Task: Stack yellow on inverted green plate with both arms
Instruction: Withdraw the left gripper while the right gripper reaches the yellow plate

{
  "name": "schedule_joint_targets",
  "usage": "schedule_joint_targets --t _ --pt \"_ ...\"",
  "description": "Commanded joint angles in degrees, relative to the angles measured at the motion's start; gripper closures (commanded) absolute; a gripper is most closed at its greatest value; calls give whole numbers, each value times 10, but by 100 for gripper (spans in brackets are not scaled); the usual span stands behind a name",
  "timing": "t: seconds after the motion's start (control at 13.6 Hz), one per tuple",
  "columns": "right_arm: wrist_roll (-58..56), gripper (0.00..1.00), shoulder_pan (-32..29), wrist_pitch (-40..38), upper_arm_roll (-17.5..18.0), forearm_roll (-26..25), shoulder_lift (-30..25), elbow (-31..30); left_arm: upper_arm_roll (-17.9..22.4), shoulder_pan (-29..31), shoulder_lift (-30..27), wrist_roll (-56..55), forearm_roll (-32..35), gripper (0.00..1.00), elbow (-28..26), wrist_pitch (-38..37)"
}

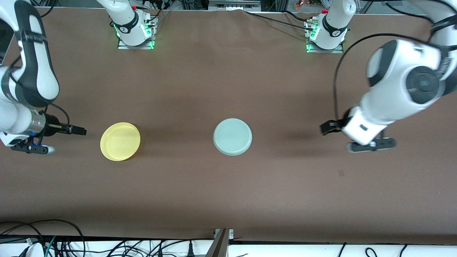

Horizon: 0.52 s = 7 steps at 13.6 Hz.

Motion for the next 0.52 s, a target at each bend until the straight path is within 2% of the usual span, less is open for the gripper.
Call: schedule_joint_targets --t 0.0,0.15,0.37,0.44 --pt "-30 0 -27 49 9 51 55 6 34 5 -38 47 -15 0 -15 -11" --pt "-61 0 -29 93 8 96 87 6 39 25 -55 73 -15 0 -16 -33" --pt "-93 3 -41 102 11 143 125 2 55 43 -81 129 -15 0 -16 -73" --pt "-102 18 -41 103 10 160 126 -2 62 46 -88 146 -15 0 -16 -87"
